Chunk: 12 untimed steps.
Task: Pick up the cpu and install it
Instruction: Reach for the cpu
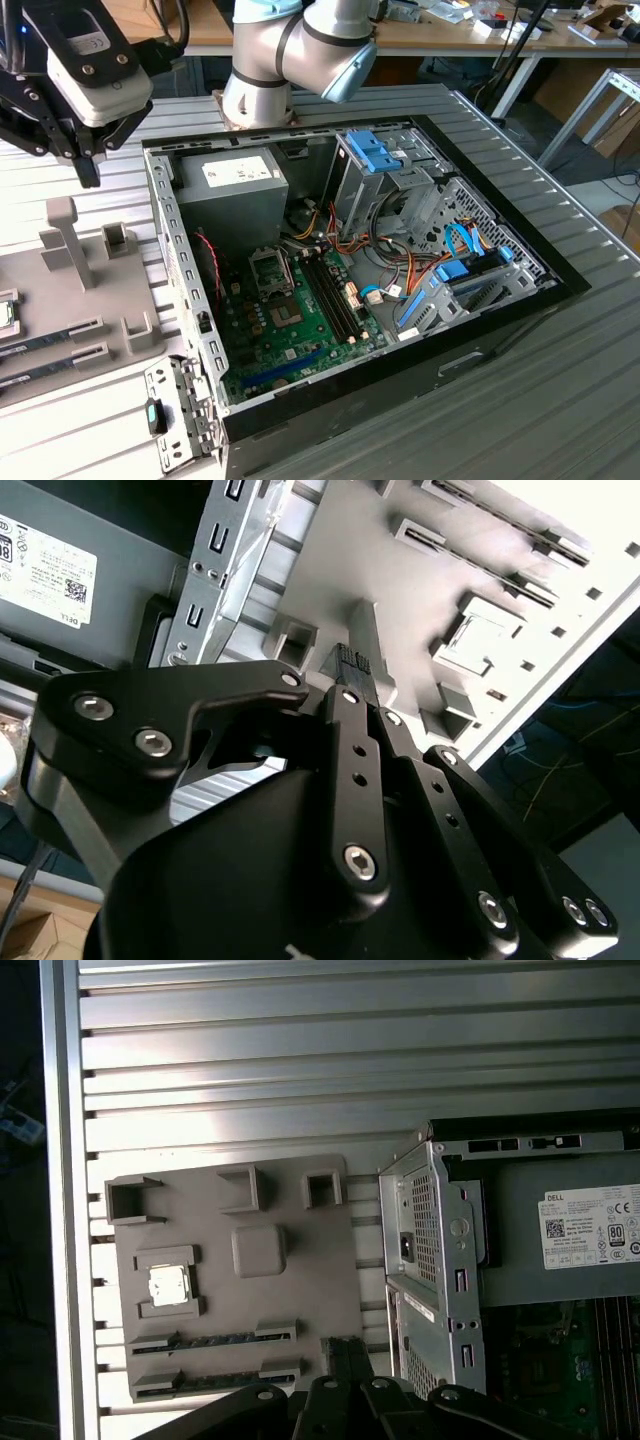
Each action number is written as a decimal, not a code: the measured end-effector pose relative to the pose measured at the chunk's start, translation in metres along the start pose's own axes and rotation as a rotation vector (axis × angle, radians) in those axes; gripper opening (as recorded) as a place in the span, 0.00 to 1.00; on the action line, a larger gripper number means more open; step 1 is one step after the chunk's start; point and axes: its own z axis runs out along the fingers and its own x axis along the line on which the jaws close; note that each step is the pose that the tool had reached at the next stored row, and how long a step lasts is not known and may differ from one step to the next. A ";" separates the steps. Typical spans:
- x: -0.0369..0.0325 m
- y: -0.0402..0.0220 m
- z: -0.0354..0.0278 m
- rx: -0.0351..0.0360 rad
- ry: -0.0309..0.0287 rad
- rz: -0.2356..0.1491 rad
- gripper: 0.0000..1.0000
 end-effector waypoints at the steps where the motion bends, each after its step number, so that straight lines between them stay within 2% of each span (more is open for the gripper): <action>1: 0.0002 0.0000 0.0000 0.0000 0.0000 0.000 0.11; 12: 0.0023 -0.0002 0.0001 0.0000 0.0000 0.000 0.11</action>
